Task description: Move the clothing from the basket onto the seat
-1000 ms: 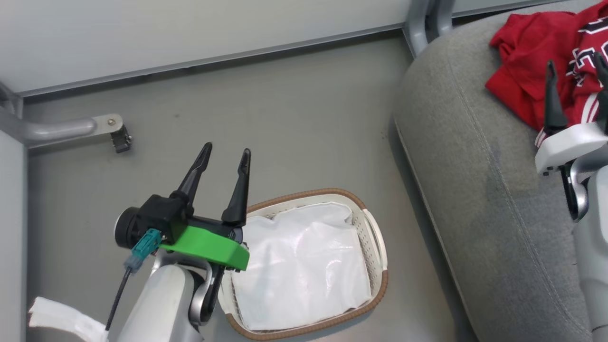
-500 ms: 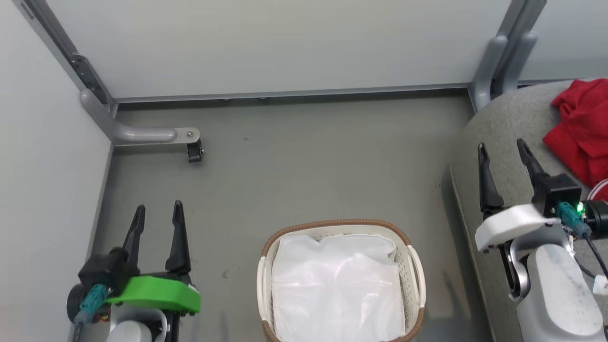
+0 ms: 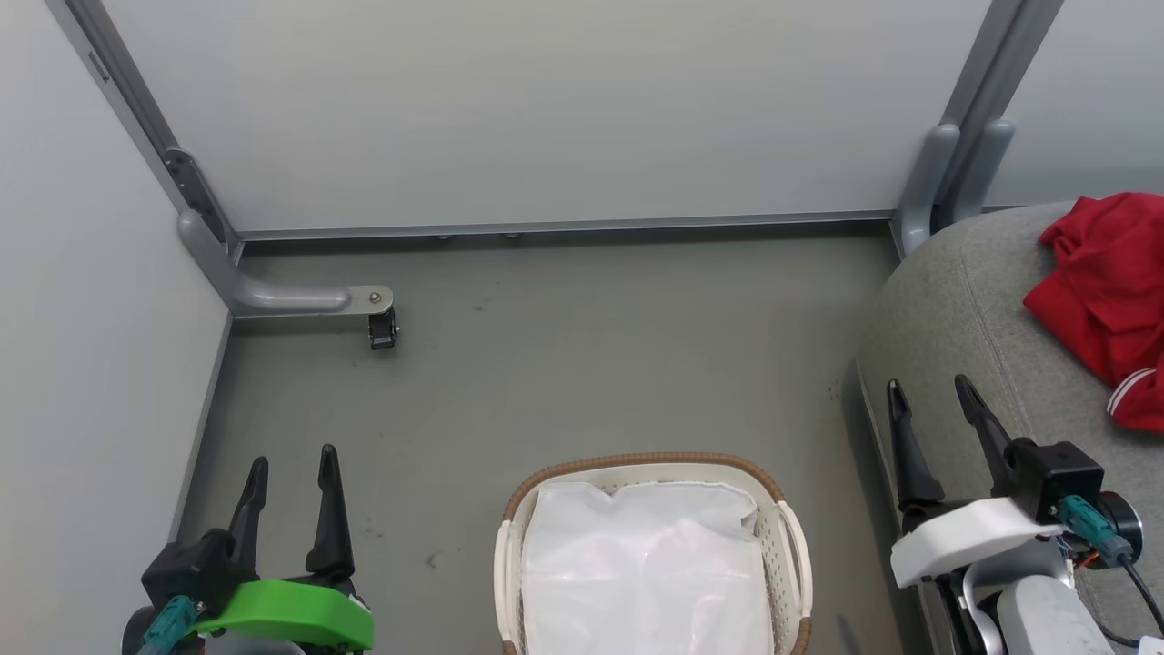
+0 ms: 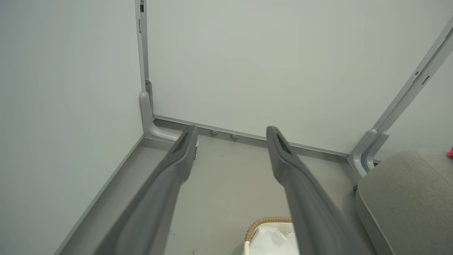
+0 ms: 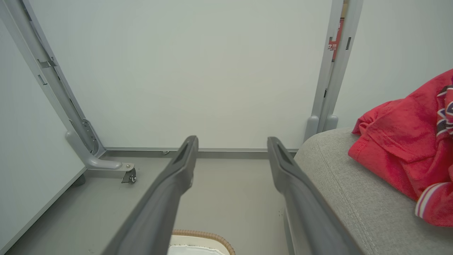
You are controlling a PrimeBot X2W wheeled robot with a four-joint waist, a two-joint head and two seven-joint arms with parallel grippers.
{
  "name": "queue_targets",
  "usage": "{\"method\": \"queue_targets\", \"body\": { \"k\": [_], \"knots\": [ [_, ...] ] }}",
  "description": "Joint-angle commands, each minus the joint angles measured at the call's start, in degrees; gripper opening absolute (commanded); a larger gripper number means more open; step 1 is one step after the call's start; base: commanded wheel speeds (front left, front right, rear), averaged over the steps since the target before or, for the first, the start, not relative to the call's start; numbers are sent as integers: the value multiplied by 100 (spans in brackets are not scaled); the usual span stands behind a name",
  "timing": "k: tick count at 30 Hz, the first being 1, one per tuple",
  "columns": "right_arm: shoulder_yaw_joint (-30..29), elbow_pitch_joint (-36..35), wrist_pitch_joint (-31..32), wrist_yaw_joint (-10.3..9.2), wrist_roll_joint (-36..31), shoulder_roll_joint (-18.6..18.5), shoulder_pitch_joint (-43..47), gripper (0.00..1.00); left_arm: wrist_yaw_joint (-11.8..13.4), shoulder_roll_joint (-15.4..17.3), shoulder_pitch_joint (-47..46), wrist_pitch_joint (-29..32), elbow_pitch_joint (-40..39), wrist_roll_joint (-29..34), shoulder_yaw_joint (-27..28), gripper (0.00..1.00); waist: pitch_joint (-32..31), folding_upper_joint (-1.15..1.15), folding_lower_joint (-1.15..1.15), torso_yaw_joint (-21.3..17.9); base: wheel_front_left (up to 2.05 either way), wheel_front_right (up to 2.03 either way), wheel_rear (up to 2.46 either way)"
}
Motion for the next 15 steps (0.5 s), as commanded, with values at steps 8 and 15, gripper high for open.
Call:
{"method": "queue_targets", "body": {
  "k": [8,15],
  "knots": [
    [58,-59,-28,-8,144,-24,262,100,-25,-2,105,-4,-12,-57,-9,100,-7,20,0,-126,0,0,0],
    [49,-73,-28,-8,133,-23,266,100,-29,-2,69,-4,17,-61,-31,100,-22,20,0,-158,0,0,0]
  ]
}}
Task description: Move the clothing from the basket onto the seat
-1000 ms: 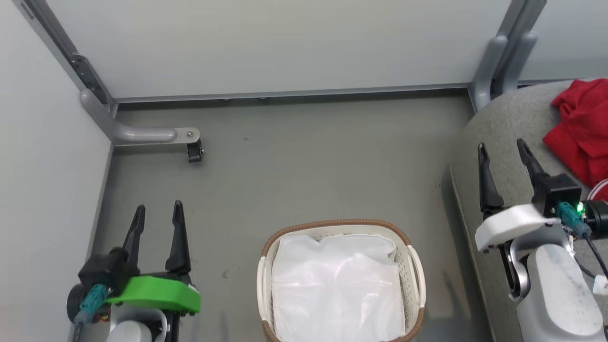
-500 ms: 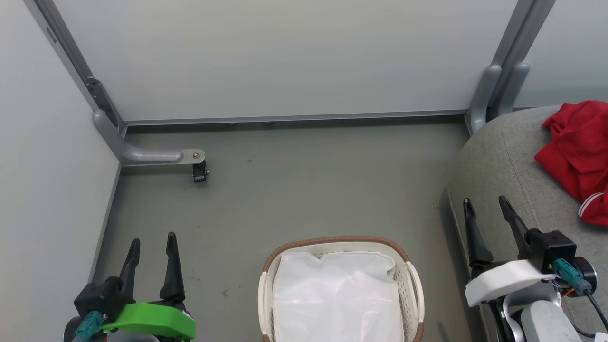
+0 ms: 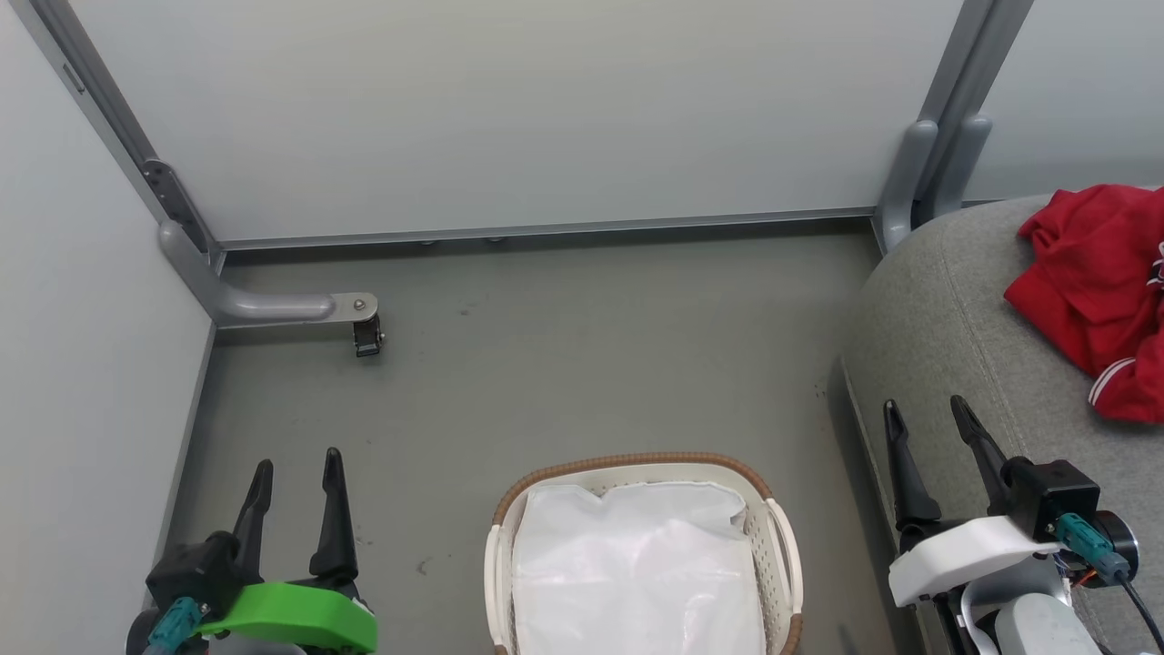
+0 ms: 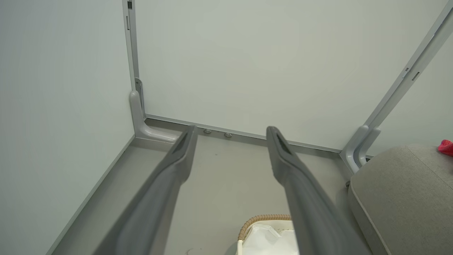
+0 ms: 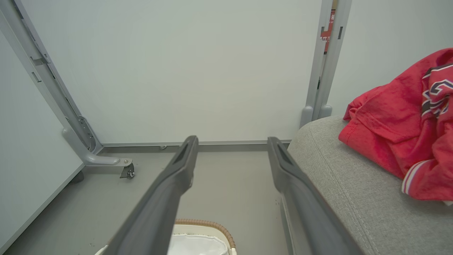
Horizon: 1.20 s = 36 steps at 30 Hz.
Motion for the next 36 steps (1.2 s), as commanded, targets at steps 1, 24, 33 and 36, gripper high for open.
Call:
{"method": "queue_targets", "body": {
  "k": [1,24,33,36],
  "knots": [
    [-4,-4,-28,-8,29,-21,43,100,-27,1,43,-4,9,-51,3,100,-10,20,0,4,0,0,0],
    [-94,213,339,-1,1209,39,40,0,-1,21,-48,276,148,-1170,28,0,-66,2,0,-16,0,0,0],
    [-144,176,560,-1,2105,31,23,0,-4,50,-114,486,101,-1991,92,0,-76,3,0,-62,0,0,0],
    [-161,167,628,-1,2368,28,16,0,-5,57,-132,548,82,-2227,113,0,-79,4,0,-77,0,0,0]
  ]
}}
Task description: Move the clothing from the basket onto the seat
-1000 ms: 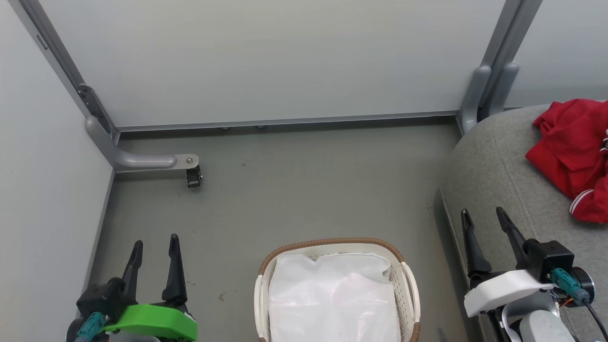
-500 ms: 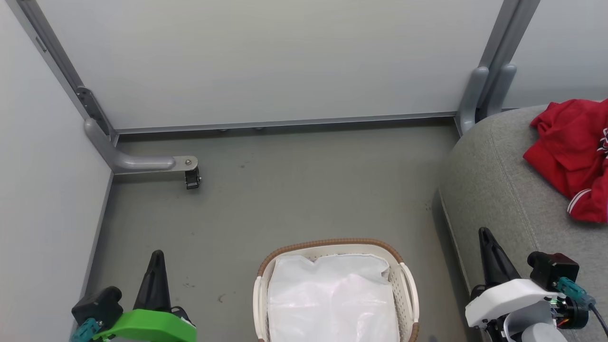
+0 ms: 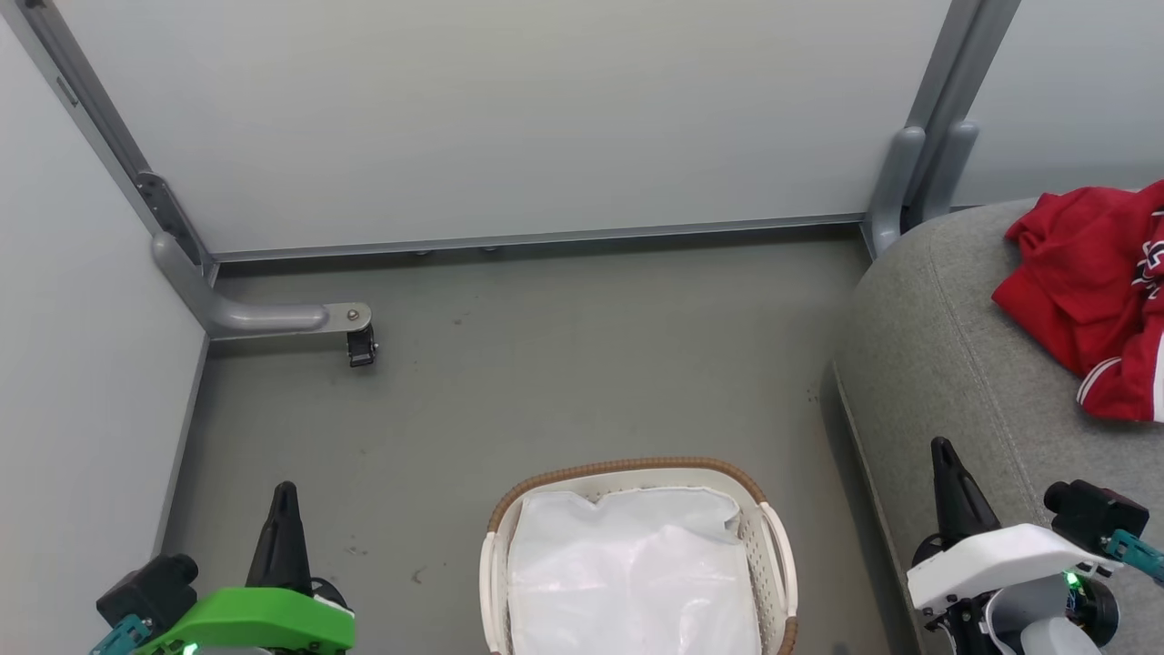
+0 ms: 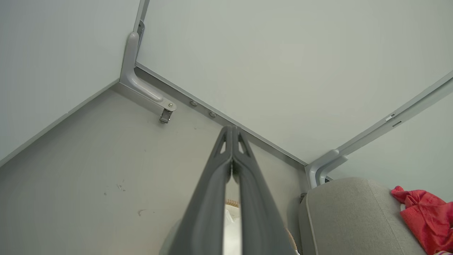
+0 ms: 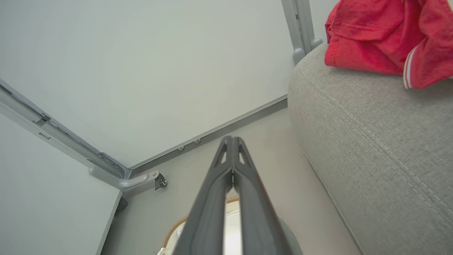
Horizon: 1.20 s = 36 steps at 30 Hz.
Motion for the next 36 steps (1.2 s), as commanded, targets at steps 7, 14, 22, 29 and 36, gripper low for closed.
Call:
{"method": "queue_targets", "body": {
  "k": [7,14,22,29,36],
  "knots": [
    [-67,-120,188,-2,749,-42,-128,0,-8,73,-209,171,-147,-681,81,0,-8,5,0,-38,0,0,0],
    [-104,-137,332,-2,1303,-47,-145,0,-10,83,-246,306,-183,-1179,131,0,-15,6,0,-73,0,0,0],
    [-146,-152,486,-3,1897,-53,-163,0,-12,93,-280,457,-220,-1716,186,0,-23,7,0,-114,0,0,0],
    [-179,-164,615,-3,2391,-57,-177,0,-14,99,-311,582,-253,-2149,234,0,-30,8,0,-150,0,0,0],
    [-210,-176,735,-4,2846,-62,-193,0,-16,103,-339,699,-282,-2557,281,0,-37,9,0,-187,0,0,0]
  ]
}}
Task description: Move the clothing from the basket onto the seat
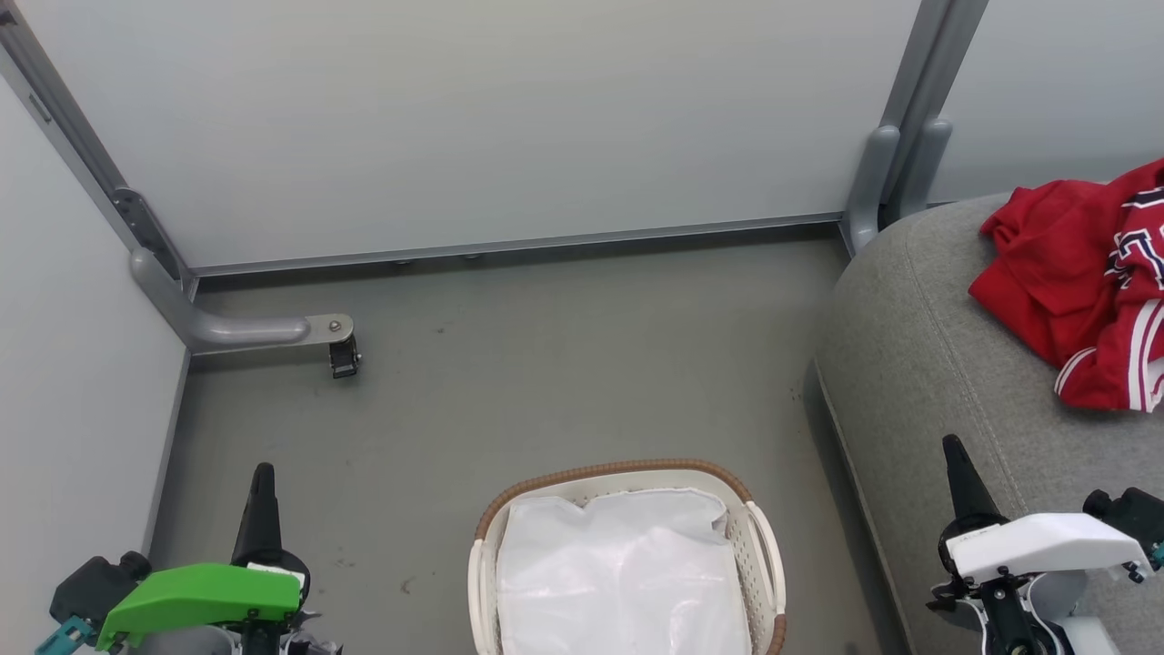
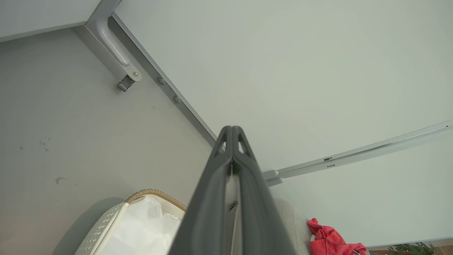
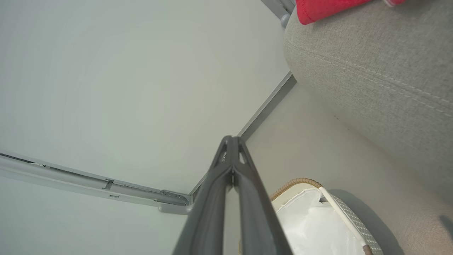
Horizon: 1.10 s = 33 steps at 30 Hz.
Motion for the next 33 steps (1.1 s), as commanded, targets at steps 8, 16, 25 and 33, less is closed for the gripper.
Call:
{"method": "queue_targets", "body": {
  "k": [8,16,25,33],
  "knots": [
    [-57,-84,160,-4,599,-45,-139,0,-18,61,-193,143,-108,-533,83,0,-9,10,0,-44,0,0,0],
    [-88,-96,277,-4,1063,-50,-147,0,-20,62,-212,269,-133,-937,132,0,-17,11,0,-86,0,0,0],
    [-120,-105,402,-5,1524,-52,-153,0,-22,61,-244,395,-159,-1349,185,0,-27,13,0,-132,0,0,0],
    [-148,-113,499,-4,1908,-55,-166,0,-25,58,-263,500,-181,-1687,232,0,-35,14,0,-172,0,0,0]
  ]
}}
